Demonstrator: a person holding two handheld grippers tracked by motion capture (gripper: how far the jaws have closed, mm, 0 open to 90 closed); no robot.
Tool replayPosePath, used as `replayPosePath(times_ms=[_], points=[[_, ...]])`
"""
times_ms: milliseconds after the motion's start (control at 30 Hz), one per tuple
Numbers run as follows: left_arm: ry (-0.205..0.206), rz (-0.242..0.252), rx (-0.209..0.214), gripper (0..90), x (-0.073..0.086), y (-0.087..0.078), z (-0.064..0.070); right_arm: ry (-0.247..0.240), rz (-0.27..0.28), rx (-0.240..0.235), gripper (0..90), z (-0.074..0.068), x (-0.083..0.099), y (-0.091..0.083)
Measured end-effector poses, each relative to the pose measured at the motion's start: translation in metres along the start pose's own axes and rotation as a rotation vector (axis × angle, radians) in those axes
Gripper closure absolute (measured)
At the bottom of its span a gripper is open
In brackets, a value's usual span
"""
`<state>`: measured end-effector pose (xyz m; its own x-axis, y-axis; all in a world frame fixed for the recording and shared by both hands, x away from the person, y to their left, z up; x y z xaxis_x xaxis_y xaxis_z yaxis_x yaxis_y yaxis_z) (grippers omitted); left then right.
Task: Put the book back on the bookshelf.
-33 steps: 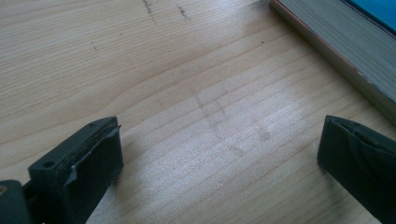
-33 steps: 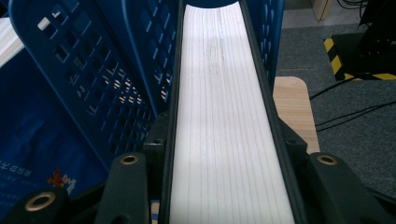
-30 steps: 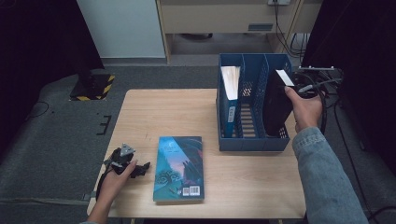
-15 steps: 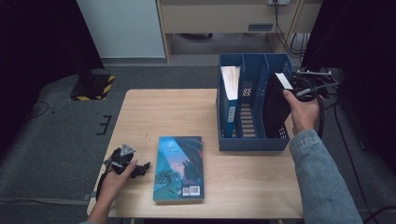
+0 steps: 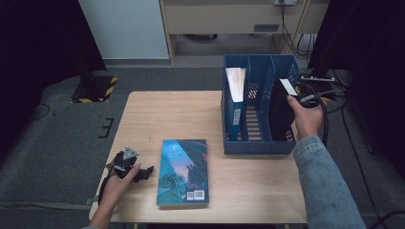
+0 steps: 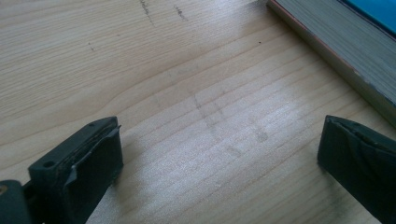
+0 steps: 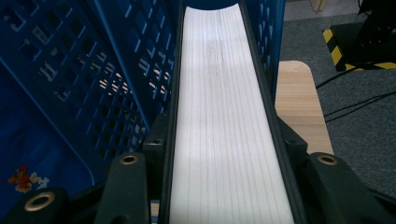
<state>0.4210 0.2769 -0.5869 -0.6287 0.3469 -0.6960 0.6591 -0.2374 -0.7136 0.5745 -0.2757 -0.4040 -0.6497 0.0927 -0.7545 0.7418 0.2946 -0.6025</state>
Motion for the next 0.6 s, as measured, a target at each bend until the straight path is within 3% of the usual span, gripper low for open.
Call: replayPosePath(times_ms=[200,600], points=[[0.001,0.000,0.001,0.0,0.0000,-0.0001,0.0006,-0.023,-0.008,0.001,52.2,-0.0002,0.0029,0.0008],[0.003,0.000,0.003,0.0,-0.0002,0.0001,0.0009,-0.021,0.004,-0.002,51.9,0.0016,0.0088,-0.0016]])
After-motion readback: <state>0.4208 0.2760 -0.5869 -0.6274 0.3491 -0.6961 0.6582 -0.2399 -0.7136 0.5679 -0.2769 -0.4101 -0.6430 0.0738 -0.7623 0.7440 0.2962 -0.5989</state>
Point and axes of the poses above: each handheld gripper's, and its own axes: y roughly forward along the jaws, x roughly out of its underside, z roughly to its right, the point moved 7 cm from there along y, roughly forward along the jaws, and after that the axes turned 6 degrees about -x, right-handed, at the moved point
